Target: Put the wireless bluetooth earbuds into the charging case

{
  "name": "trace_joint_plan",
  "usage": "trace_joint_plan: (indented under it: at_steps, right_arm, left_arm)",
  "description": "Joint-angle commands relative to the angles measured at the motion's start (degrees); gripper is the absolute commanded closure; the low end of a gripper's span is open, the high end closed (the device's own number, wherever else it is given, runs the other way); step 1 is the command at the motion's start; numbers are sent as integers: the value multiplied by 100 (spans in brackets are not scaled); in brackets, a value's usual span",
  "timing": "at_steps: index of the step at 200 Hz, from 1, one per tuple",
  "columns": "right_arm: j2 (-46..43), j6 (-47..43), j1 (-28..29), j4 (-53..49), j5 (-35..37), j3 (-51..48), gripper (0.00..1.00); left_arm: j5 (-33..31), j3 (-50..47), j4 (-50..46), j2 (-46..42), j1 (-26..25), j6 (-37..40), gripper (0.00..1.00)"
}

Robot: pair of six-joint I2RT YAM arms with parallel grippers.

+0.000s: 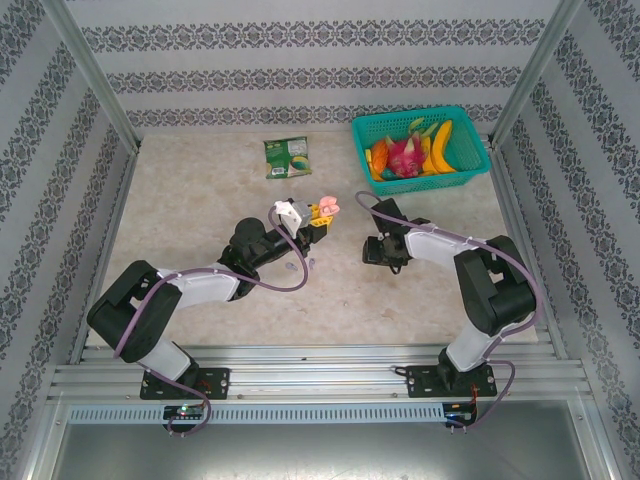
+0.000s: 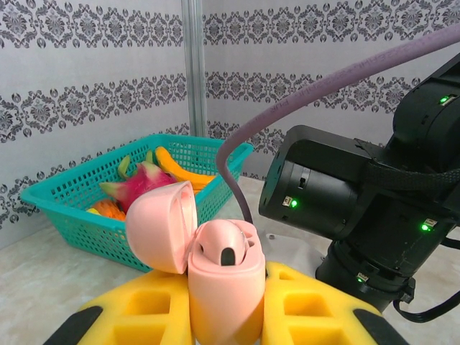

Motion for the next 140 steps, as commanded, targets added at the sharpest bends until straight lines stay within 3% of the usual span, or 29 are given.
trace_joint_plan:
  at_steps: [1, 92, 140]
  right_arm:
    - [125, -71, 97, -223, 104, 180, 55]
    - [360, -18, 125, -459, 350, 392, 69]
    - [373, -53, 161, -543, 454, 436, 70]
  left_arm:
    - [-20, 59, 404, 64, 68, -106, 100]
    - [19, 112, 384, 113, 68, -155, 100]
    - [28, 141, 389, 154, 68, -179, 100]
